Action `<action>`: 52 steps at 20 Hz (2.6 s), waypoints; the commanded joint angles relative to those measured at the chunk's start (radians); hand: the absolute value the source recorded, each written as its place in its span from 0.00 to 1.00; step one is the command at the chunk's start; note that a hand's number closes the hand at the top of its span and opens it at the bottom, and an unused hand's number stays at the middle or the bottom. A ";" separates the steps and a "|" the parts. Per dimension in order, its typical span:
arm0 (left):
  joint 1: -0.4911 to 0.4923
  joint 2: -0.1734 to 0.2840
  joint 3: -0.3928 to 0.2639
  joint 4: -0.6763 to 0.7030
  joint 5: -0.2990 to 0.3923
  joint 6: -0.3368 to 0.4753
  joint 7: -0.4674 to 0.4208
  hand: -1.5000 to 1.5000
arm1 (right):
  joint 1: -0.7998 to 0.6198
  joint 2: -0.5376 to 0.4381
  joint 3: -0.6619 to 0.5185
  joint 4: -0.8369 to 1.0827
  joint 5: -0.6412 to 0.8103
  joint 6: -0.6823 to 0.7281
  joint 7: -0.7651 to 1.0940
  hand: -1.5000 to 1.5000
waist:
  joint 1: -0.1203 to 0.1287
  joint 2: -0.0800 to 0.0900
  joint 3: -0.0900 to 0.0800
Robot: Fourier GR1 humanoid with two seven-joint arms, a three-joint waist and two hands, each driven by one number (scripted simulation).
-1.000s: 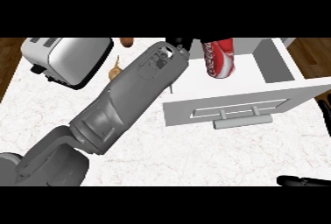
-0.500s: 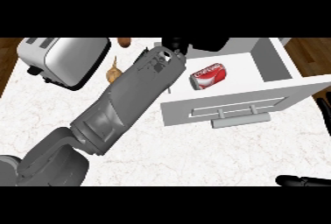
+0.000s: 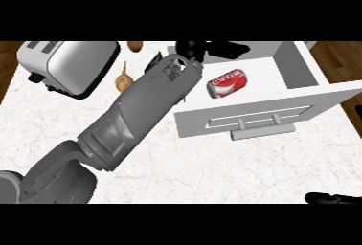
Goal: Pick up the can, place it into the drawer and close the drawer
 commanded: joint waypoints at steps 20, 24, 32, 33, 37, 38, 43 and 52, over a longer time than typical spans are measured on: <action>-0.049 0.000 0.020 -0.082 0.134 0.054 -0.039 0.00 | -0.113 -0.183 0.225 0.025 0.717 -0.051 -0.099 0.00 | 0.106 -0.024 -0.002; -0.037 0.000 0.016 -0.088 0.133 0.064 -0.024 0.00 | -0.109 -0.200 0.278 0.185 0.851 -0.120 -0.216 0.00 | 0.114 -0.025 -0.001; 0.006 0.048 0.047 -0.145 0.085 0.042 0.019 0.00 | -0.235 -0.139 0.350 0.445 1.074 -0.245 -0.149 0.00 | 0.146 -0.033 -0.002; 0.006 0.092 0.035 -0.204 0.076 0.044 0.068 0.00 | -0.196 -0.117 0.364 0.444 1.080 -0.289 -0.166 0.00 | 0.153 -0.038 -0.002; 0.051 0.128 0.009 -0.291 0.045 0.064 0.124 0.00 | -0.292 -0.064 0.321 0.656 1.095 -0.412 -0.193 0.00 | 0.175 -0.039 -0.002; 0.098 0.177 0.010 -0.311 0.031 0.034 0.101 0.00 | -0.316 -0.065 0.319 0.653 1.105 -0.405 -0.178 0.00 | 0.167 -0.038 -0.002; 0.107 0.263 0.006 -0.431 0.015 0.029 0.215 0.00 | -0.405 -0.054 0.285 0.880 1.146 -0.499 -0.211 0.00 | 0.181 -0.036 -0.002; 0.196 0.371 0.003 -0.599 -0.004 0.008 0.292 0.00 | -0.514 -0.062 0.225 1.127 1.227 -0.654 -0.234 0.00 | 0.193 -0.037 -0.002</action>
